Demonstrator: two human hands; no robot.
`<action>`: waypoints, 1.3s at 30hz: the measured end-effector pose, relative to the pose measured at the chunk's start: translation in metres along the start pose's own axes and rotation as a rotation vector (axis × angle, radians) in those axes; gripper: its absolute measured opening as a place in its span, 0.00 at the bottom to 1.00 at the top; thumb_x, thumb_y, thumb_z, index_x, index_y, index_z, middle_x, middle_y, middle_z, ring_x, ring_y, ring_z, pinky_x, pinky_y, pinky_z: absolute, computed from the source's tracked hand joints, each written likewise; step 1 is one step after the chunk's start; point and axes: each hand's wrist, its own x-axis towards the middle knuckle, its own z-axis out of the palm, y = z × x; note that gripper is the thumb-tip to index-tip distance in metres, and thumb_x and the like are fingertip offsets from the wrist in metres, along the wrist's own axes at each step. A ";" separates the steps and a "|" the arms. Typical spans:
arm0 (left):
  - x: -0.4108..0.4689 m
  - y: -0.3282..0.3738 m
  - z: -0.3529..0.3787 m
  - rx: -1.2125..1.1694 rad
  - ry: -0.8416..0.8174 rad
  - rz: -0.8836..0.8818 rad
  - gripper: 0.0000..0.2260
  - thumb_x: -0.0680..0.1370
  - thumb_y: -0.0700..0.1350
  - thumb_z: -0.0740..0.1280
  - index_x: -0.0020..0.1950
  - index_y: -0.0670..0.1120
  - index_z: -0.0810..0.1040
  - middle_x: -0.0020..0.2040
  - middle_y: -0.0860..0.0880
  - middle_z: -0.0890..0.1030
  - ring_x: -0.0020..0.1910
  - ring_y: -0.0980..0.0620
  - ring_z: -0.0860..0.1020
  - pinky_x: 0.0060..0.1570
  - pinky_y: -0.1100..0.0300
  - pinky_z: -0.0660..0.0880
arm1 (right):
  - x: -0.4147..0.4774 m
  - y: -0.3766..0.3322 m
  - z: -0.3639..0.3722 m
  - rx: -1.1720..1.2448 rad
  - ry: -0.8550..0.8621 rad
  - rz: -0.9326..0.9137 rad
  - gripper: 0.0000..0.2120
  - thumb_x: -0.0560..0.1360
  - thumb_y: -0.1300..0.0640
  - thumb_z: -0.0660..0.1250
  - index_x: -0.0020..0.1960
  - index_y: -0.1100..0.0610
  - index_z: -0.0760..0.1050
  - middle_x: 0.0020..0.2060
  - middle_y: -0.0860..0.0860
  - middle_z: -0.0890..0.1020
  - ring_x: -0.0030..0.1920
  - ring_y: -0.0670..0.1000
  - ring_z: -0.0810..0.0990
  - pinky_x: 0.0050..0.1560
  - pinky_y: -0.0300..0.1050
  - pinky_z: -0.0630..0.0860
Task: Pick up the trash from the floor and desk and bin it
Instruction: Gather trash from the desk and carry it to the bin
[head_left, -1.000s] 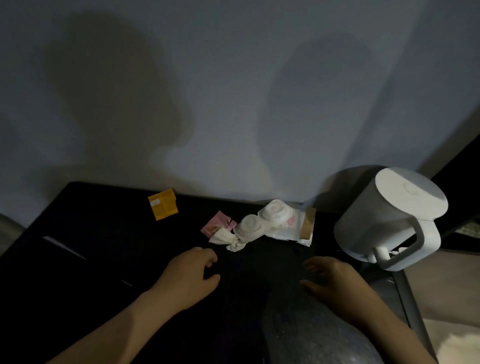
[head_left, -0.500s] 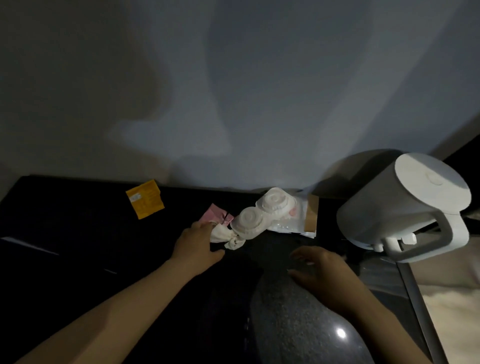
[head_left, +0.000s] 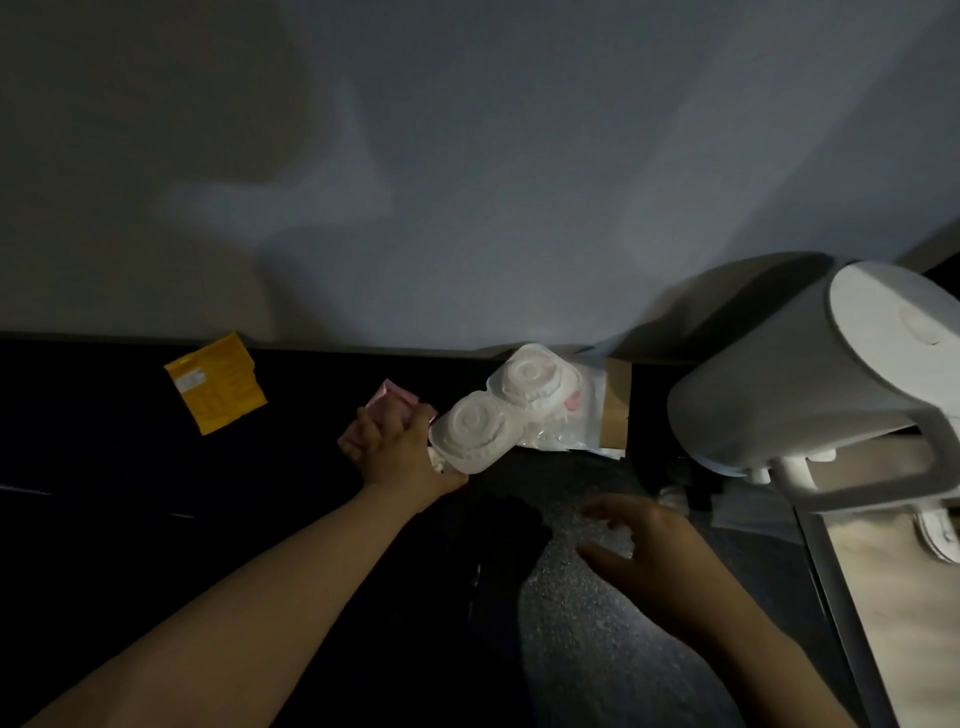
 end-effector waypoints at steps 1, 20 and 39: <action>0.002 0.000 0.001 -0.001 0.017 -0.004 0.39 0.63 0.66 0.70 0.69 0.59 0.59 0.73 0.46 0.53 0.74 0.34 0.46 0.68 0.32 0.52 | 0.001 0.001 0.001 0.001 -0.004 0.006 0.16 0.74 0.47 0.69 0.61 0.45 0.75 0.58 0.42 0.78 0.55 0.39 0.75 0.55 0.35 0.73; -0.041 -0.098 -0.021 -0.082 0.087 0.203 0.17 0.78 0.44 0.63 0.67 0.46 0.72 0.58 0.44 0.73 0.54 0.47 0.74 0.52 0.57 0.73 | 0.021 -0.045 0.018 -0.011 -0.039 -0.038 0.17 0.73 0.49 0.70 0.61 0.48 0.75 0.57 0.45 0.79 0.54 0.41 0.76 0.55 0.36 0.74; 0.024 -0.184 -0.105 -0.351 0.275 -0.054 0.17 0.76 0.41 0.67 0.64 0.40 0.74 0.62 0.37 0.73 0.58 0.38 0.75 0.57 0.51 0.73 | 0.125 -0.049 0.027 -0.136 0.199 0.229 0.43 0.68 0.36 0.70 0.75 0.51 0.58 0.74 0.58 0.61 0.73 0.61 0.59 0.71 0.54 0.57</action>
